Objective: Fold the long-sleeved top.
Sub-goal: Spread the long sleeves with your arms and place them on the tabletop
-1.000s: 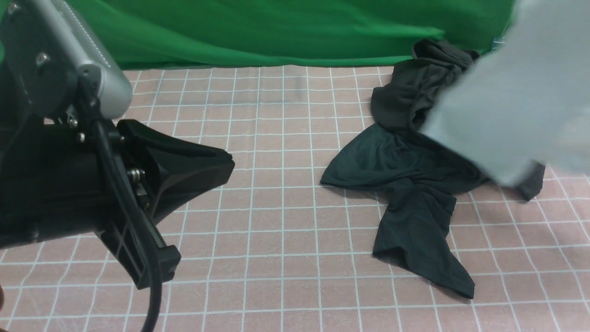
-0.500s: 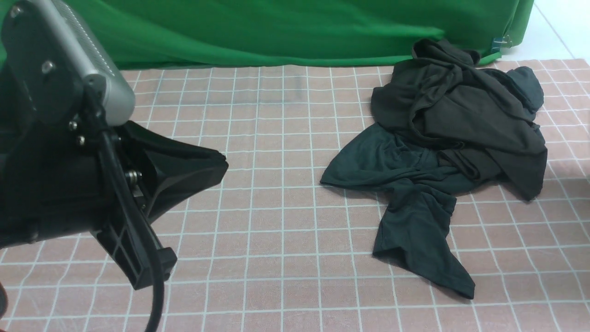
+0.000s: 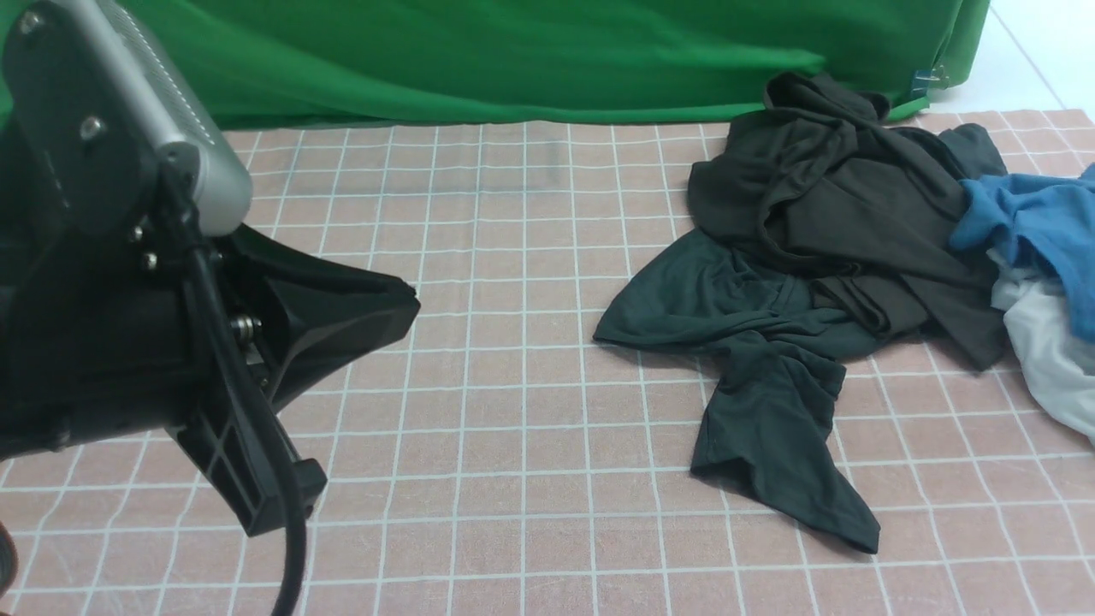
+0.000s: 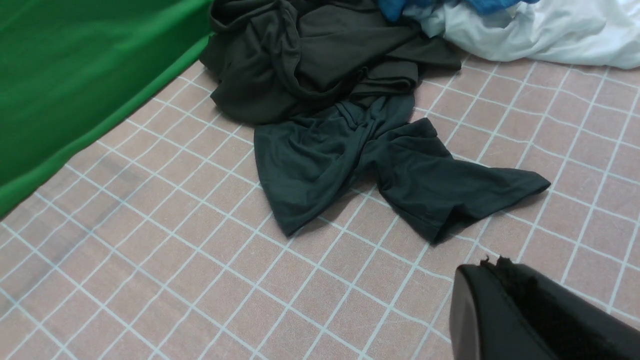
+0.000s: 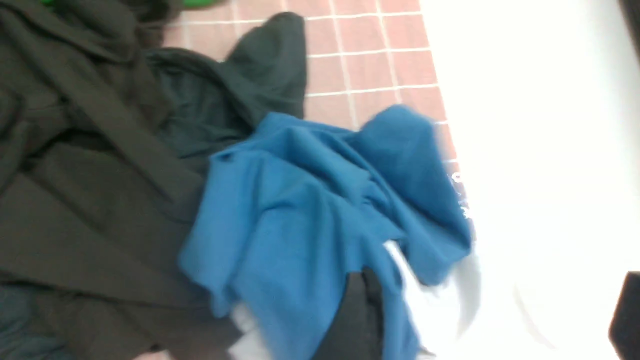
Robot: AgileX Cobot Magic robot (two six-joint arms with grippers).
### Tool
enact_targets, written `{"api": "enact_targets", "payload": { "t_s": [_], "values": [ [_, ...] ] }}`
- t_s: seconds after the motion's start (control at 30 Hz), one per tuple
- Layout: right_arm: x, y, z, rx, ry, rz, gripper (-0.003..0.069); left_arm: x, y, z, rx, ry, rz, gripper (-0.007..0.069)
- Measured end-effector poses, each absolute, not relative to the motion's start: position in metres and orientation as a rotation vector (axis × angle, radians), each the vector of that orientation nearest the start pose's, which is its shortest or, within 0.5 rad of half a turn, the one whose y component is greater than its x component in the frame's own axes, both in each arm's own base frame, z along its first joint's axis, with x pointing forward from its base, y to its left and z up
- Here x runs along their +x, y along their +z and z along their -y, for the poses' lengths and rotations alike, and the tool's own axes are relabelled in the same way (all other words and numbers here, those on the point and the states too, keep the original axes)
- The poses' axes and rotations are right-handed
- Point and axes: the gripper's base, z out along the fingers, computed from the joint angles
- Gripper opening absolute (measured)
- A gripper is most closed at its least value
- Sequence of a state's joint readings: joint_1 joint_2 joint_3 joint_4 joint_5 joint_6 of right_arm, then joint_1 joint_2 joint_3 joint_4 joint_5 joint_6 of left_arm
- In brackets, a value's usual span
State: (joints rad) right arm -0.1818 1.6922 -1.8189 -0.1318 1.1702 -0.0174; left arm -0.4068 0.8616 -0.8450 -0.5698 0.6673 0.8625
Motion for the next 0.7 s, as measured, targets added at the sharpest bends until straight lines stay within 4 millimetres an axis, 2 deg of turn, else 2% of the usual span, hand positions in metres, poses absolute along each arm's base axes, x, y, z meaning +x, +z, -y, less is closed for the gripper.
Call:
{"api": "enact_targets", "payload": {
  "t_s": [0.1,0.17,0.23,0.27,0.33,0.37,0.4,0.5,0.53,0.57,0.6,0.63,0.7],
  "values": [
    [0.361,0.398,0.047,0.085,-0.191,-2.526,0.0570,0.143,0.360,0.095,0.994,-0.359,-1.816,0.0021],
    [0.365,0.388,0.020,-0.022,-0.123,-2.541,0.0552,0.143,0.360,0.095,0.993,-0.359,-1.815,0.0021],
    [0.369,0.366,-0.012,-0.136,-0.051,-2.565,0.0550,0.143,0.360,0.095,0.993,-0.358,-1.816,0.0021],
    [0.370,0.361,-0.018,-0.157,-0.041,-2.567,0.0551,0.143,0.360,0.095,0.993,-0.358,-1.816,0.0021],
    [0.378,0.327,-0.046,-0.250,0.006,-2.552,0.0582,0.143,0.360,0.095,0.993,-0.358,-1.816,0.0021],
    [0.379,0.323,-0.049,-0.260,0.010,-2.552,0.0589,0.143,0.360,0.095,0.993,-0.358,-1.816,0.0021],
    [0.386,0.303,-0.058,-0.269,0.028,-2.544,0.0608,0.143,0.360,0.095,0.993,-0.358,-1.816,0.0021],
    [0.409,0.273,-0.066,-0.223,0.053,-2.502,0.0640,0.143,0.360,0.095,0.993,-0.358,-1.816,0.0021],
    [0.411,0.271,-0.066,-0.221,0.054,-2.500,0.0641,0.143,0.360,0.095,0.993,-0.358,-1.816,0.0021],
    [0.426,0.255,-0.068,-0.205,0.058,-2.484,0.0646,0.143,0.360,0.095,0.993,-0.358,-1.816,0.0021],
    [0.427,0.252,-0.068,-0.206,0.058,-2.491,0.0646,0.143,0.360,0.095,0.993,-0.358,-1.816,0.0021],
    [0.442,0.238,-0.068,-0.188,0.059,-2.479,0.0648,0.143,0.360,0.095,0.992,-0.358,-1.815,0.0021],
    [0.461,0.224,-0.068,-0.175,0.060,-2.456,0.0649,0.143,0.360,0.094,0.994,-0.355,-1.815,0.0021]
  ]
}}
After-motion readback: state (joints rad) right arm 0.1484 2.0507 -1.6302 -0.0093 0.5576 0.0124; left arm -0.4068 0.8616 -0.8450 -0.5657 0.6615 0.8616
